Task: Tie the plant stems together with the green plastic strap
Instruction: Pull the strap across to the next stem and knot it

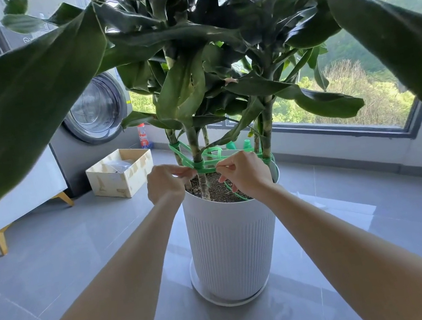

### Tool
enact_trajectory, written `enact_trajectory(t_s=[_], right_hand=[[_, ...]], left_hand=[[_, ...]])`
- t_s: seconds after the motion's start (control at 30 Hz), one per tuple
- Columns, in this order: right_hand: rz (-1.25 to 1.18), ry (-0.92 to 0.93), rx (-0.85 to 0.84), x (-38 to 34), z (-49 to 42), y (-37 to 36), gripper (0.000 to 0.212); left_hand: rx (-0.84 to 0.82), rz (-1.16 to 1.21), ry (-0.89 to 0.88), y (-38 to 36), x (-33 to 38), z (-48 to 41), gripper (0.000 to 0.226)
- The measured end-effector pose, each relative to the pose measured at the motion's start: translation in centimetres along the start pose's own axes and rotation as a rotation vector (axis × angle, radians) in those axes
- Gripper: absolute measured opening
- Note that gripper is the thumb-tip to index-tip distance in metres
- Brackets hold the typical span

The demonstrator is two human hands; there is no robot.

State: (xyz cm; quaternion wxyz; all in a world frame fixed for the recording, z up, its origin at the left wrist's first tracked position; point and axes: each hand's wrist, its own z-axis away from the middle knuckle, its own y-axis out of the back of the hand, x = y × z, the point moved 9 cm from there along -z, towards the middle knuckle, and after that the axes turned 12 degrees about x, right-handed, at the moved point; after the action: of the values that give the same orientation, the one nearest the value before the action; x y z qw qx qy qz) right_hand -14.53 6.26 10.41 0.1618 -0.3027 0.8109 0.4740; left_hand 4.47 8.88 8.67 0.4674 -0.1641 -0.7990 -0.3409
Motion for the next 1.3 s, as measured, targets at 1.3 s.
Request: enact_trajectory(t_s=[1.3], right_hand=[[0.037,-0.130,-0.224,0.5,-3.7,-3.3,0.035]], left_hand=[[-0.584,0.232,0.097,-4.8,-0.6,1.6,0.039]])
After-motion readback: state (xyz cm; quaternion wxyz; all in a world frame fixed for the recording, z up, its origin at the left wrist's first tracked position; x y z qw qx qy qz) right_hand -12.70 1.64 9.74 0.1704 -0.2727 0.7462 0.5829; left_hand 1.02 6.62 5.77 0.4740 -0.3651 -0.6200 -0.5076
